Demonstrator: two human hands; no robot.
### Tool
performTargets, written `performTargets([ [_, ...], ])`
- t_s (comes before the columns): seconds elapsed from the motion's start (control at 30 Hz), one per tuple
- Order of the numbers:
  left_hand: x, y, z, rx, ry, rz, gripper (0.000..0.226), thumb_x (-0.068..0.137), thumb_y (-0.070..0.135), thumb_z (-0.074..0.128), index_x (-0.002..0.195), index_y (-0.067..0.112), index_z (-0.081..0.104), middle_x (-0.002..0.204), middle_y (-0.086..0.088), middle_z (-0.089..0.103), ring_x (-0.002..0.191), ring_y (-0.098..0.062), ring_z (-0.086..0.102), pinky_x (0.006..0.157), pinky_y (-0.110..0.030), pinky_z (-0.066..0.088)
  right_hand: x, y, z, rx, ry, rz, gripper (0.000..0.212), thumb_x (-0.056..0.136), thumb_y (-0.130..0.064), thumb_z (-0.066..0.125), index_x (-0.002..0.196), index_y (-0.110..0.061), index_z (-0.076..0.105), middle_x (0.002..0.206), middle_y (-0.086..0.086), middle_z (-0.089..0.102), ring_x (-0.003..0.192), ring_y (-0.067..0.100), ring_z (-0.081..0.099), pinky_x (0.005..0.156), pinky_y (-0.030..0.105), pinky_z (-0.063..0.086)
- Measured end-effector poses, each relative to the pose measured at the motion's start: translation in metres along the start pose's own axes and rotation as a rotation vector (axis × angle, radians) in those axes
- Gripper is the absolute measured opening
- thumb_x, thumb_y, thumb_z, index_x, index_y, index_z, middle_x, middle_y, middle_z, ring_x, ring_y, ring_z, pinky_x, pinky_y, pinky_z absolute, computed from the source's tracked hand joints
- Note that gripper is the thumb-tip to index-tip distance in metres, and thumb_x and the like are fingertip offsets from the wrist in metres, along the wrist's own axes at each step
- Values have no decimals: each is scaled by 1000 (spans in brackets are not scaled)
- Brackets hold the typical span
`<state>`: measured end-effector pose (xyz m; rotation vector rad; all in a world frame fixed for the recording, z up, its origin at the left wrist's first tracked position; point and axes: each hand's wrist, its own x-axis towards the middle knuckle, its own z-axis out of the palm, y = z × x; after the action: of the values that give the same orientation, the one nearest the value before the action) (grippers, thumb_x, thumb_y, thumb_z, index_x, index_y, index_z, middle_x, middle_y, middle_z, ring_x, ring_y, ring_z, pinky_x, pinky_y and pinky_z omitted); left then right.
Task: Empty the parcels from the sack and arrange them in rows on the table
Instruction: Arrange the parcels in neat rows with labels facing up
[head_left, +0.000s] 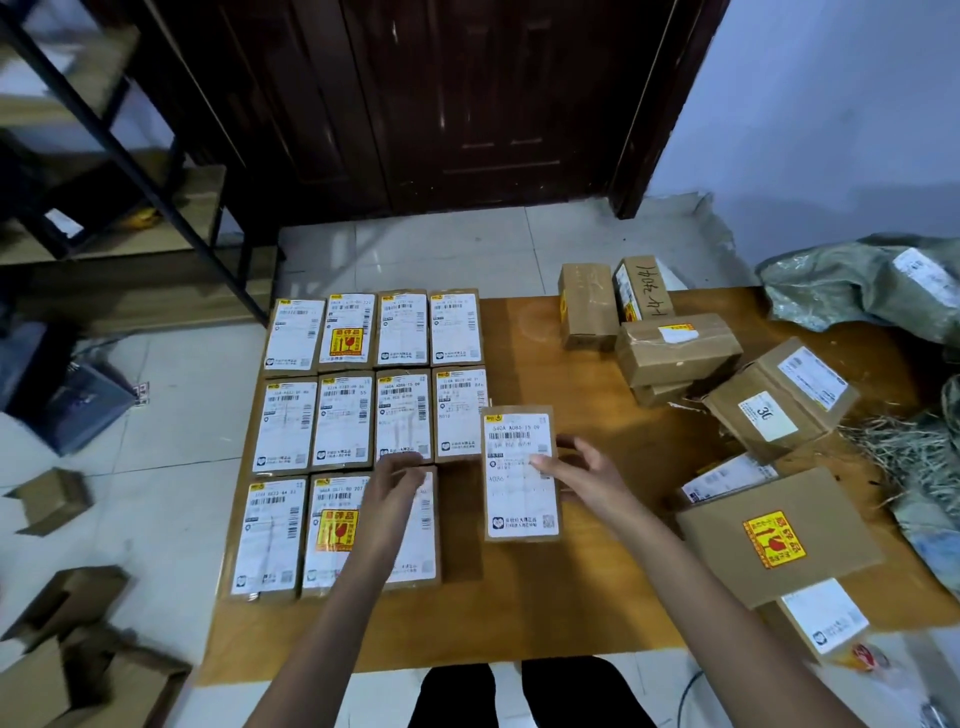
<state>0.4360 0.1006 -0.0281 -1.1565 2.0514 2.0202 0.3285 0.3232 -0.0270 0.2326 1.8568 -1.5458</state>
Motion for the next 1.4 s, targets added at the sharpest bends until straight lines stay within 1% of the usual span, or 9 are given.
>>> performTargets([
  [0.07, -5, -5, -19, 117, 156, 78, 21, 93, 19, 57, 114, 18, 58, 113, 4, 60, 106, -14, 55, 88, -35, 45, -6, 20, 1, 1, 5, 59, 51, 78, -27, 79, 122, -14, 55, 102, -3, 70, 85, 7, 69, 66, 20, 56],
  [0.17, -2, -22, -55, 286, 333, 199, 38, 84, 28, 59, 119, 15, 54, 113, 0, 56, 105, -16, 53, 85, -38, 46, -14, 49, 12, -64, -12, 175, 122, 38, -64, 88, 140, -13, 43, 115, 4, 70, 97, 15, 70, 80, 32, 59],
  [0.23, 5, -36, -79, 430, 405, 244, 40, 80, 25, 62, 117, 10, 55, 115, -7, 56, 108, -25, 52, 87, -42, 45, -10, 69, 20, -100, 1, 202, 136, 24, -74, 84, 140, -16, 42, 116, 1, 70, 100, 16, 69, 88, 40, 57],
  [0.37, 12, -57, -119, 635, 517, 182, 38, 80, 17, 63, 114, 1, 56, 116, -21, 55, 107, -40, 49, 84, -47, 43, 0, 87, 40, -131, 56, 199, 122, 35, -75, 81, 138, -20, 45, 122, -2, 66, 106, 16, 65, 95, 42, 53],
  [0.5, 18, -76, -142, 750, 492, 149, 38, 77, 16, 63, 112, 4, 56, 119, -22, 55, 107, -44, 48, 86, -51, 44, 0, 74, 62, -165, 104, 211, 93, 69, -52, 80, 144, -16, 39, 131, 4, 61, 115, 22, 60, 96, 37, 51],
  [0.63, 20, -81, -146, 772, 460, 191, 36, 77, 5, 69, 111, 3, 59, 122, -21, 54, 109, -43, 47, 87, -50, 44, 2, 70, 73, -202, 142, 188, 91, 66, -52, 80, 140, -11, 46, 127, 5, 64, 105, 17, 62, 82, 27, 52],
  [0.8, 21, -82, -146, 783, 433, 186, 37, 78, 8, 69, 114, 4, 61, 124, -18, 53, 109, -40, 46, 86, -47, 45, 4, 69, 82, -276, 169, 154, 55, 83, -39, 72, 129, -13, 56, 124, 4, 65, 83, 6, 56, 59, 10, 39],
  [1.2, 23, -87, -155, 1091, 327, 246, 38, 68, 3, 72, 106, 4, 67, 117, -21, 57, 102, -45, 52, 72, -52, 50, 3, 63, 88, -436, 115, 137, 62, 81, -45, 73, 132, -16, 53, 124, 1, 66, 105, 17, 64, 81, 27, 51],
  [1.4, 32, -69, -149, 1120, 392, 181, 31, 68, 5, 73, 98, 2, 66, 105, -24, 59, 94, -47, 54, 73, -54, 50, 11, 47, 73, -664, -9, 110, 58, 78, -63, 65, 119, -25, 54, 109, -9, 66, 95, 10, 64, 81, 32, 55],
])
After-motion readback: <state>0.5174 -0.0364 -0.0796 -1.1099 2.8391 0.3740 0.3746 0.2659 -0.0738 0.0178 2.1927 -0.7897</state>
